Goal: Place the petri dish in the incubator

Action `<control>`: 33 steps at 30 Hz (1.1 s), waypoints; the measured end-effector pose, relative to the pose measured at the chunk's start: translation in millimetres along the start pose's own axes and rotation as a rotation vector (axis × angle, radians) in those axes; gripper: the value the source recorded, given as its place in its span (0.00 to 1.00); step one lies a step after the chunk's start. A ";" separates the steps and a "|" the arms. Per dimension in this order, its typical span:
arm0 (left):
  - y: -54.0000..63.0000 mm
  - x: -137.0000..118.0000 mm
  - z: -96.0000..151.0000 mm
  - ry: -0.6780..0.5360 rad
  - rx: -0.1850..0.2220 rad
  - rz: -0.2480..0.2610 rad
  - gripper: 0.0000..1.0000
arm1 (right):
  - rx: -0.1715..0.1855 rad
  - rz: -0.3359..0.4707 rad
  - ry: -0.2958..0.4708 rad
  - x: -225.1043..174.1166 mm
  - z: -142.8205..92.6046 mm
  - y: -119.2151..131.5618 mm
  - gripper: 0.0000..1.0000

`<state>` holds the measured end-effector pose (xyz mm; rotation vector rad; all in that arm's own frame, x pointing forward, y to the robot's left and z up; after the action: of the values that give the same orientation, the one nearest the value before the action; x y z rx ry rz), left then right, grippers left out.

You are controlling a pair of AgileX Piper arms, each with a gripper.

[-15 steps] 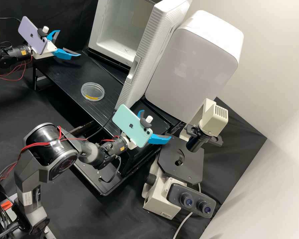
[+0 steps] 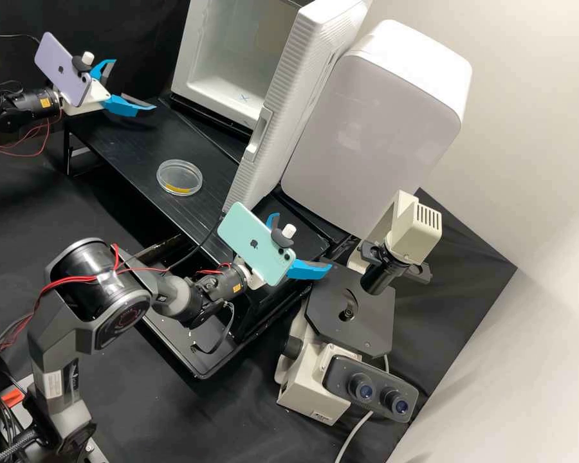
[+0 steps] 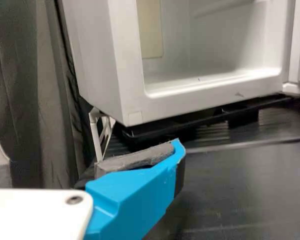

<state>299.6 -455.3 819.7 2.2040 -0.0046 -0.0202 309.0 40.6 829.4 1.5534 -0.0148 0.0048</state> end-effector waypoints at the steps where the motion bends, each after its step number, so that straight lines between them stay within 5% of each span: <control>1: -1.7 -2.9 0.3 -0.006 0.004 -0.002 1.00 | 0.000 0.000 0.000 0.0 0.0 0.0 1.00; 6: -11.6 -26.7 10.3 -0.076 0.023 -0.018 1.00 | 0.000 0.000 0.000 0.0 0.0 0.0 1.00; 15: -20.4 -71.8 33.4 -0.242 -0.007 0.016 1.00 | 0.000 0.000 0.000 0.0 0.0 0.0 1.00; 33: -34.8 -122.0 63.3 -0.434 -0.083 -0.060 1.00 | 0.000 0.000 0.000 0.0 0.0 0.0 1.00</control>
<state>176.4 -484.4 755.8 2.0764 -0.1767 -0.5219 309.0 40.6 829.4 1.5534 -0.0148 0.0048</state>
